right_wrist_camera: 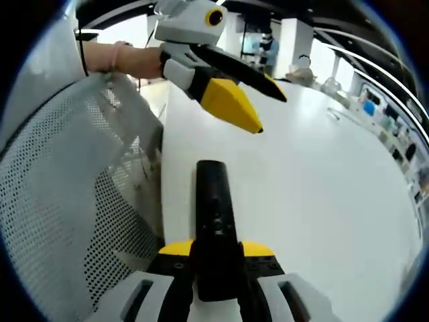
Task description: Press the specified remote control buttons in sequence, fully releasing each button before pressing the next.
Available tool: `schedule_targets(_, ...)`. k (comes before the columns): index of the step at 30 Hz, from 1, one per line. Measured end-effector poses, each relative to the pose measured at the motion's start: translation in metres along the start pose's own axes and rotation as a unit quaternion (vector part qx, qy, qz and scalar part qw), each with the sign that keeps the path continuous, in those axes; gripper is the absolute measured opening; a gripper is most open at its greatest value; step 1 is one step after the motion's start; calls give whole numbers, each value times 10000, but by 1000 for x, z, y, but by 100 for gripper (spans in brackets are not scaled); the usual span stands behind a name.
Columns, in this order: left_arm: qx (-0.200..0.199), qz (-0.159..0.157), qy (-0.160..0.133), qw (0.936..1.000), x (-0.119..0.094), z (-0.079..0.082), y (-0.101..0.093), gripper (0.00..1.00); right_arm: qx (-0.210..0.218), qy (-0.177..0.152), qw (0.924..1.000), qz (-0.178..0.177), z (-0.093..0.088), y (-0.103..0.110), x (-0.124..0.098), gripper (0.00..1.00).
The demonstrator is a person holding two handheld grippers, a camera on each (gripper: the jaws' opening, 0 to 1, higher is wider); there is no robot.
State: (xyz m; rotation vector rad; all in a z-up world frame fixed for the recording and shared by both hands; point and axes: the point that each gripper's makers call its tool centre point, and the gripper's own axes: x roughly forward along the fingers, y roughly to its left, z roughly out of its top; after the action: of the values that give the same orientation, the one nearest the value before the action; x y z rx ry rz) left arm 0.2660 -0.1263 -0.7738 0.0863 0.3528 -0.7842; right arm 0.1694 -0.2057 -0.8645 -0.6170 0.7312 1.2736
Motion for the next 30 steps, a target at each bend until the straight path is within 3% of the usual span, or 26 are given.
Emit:
schedule_targets(6,-533,446,-623,9956,-11,28,27,91,-10,-6,10000,11,0,0,0,22)
schedule_targets(10,-334,687,-706,9946,-17,38,35,98,7,-29,10000,4,1,-1,0,22)
schedule_targets(15,-423,908,-1075,9891,-27,56,42,100,27,-35,10000,-10,1,-2,1,22)
schedule_targets(26,-480,1270,-1468,9798,-55,77,51,100,24,-40,10000,-8,1,-2,1,22)
schedule_targets(30,-345,1434,-1359,9797,-64,76,49,100,27,-46,10000,-9,1,-2,1,22)
